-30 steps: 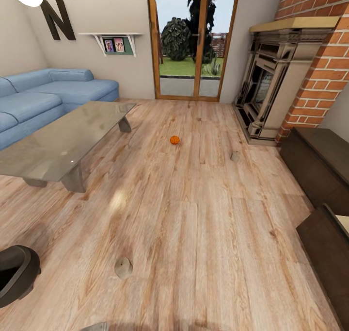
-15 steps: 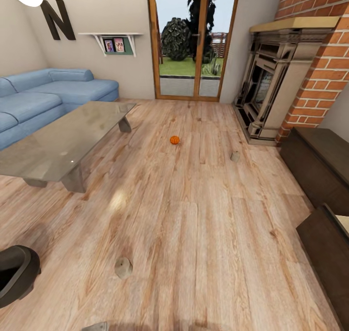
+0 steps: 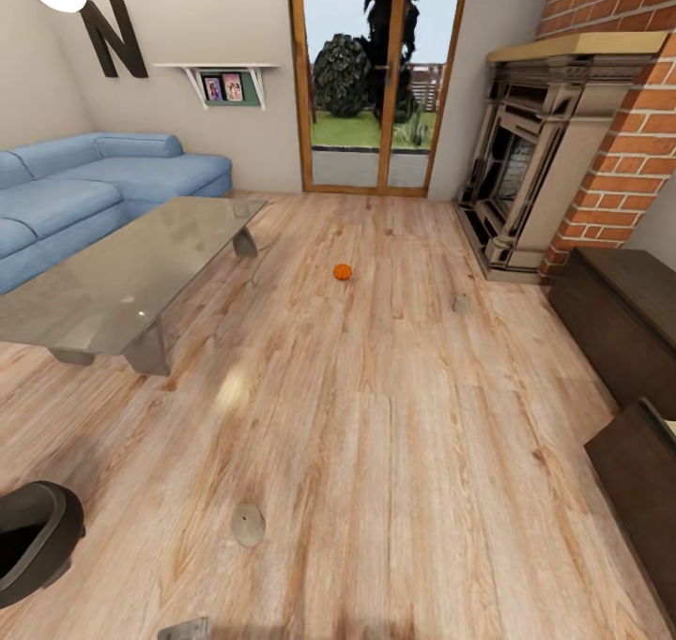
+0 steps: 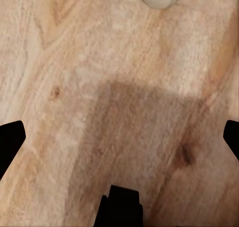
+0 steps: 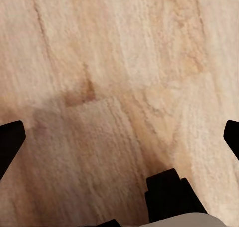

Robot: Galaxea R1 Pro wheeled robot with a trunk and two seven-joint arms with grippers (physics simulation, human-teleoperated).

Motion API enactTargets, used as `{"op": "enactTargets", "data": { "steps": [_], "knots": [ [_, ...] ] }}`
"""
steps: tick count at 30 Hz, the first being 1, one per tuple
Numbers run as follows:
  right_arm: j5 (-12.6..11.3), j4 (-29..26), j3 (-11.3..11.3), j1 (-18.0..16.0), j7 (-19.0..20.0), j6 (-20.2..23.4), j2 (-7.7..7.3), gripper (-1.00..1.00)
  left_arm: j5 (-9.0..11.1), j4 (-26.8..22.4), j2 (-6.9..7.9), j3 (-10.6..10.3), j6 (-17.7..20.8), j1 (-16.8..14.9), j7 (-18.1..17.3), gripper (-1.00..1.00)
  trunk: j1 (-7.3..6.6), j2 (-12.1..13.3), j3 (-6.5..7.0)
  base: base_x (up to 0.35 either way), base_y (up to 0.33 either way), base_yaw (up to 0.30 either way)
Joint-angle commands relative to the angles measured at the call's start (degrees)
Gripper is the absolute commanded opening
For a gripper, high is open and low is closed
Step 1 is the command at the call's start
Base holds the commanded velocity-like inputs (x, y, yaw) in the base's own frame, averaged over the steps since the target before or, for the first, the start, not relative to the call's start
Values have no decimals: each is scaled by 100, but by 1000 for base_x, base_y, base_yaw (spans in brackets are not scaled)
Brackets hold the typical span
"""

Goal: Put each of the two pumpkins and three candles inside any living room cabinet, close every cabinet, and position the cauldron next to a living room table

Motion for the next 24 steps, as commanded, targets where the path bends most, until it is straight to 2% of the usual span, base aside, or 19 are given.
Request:
{"op": "enactTargets", "data": {
  "steps": [1,3,5,6,9,12,16,19,22,24],
  "knots": [
    [-54,-64,28,-3,15,-73,-4,100,53,-1,7,-66,-38,-3,43,100,-1,-2,-4,1,2,0],
    [-54,-406,26,-3,9,-110,-36,100,54,-1,7,-123,-58,-3,43,100,-1,-2,-4,0,1,0],
    [-51,-823,30,-6,6,63,-70,100,54,2,6,-143,-64,-3,43,100,-1,-2,-4,0,0,0],
    [-49,-1051,32,-8,-5,335,-78,100,53,14,3,-148,-69,-3,43,100,-1,-2,-4,0,0,0],
    [-45,-1648,17,-23,-178,1513,-132,100,54,35,-7,-201,-133,-3,43,100,-1,-2,-4,0,0,0],
    [-35,-1970,9,-9,-580,2081,-252,100,66,47,-5,-320,-274,-3,43,100,-1,-2,-4,0,0,0],
    [-29,-2078,25,1,-1008,2240,-270,100,68,49,-4,-350,-300,-3,39,100,-1,-2,-4,0,0,0],
    [-41,-2101,14,3,-1109,2268,-331,100,92,-109,-2,-337,-220,-14,44,100,-1,-2,-4,57,0,0],
    [-36,-2105,21,-1,-1129,2258,-338,100,91,-671,-13,-334,265,-29,58,100,-1,-2,-4,223,47,0],
    [-31,-2104,30,-2,-1140,2186,-333,100,85,-1270,-8,-316,865,-34,83,100,-1,-2,-4,254,106,0]
  ]
}}
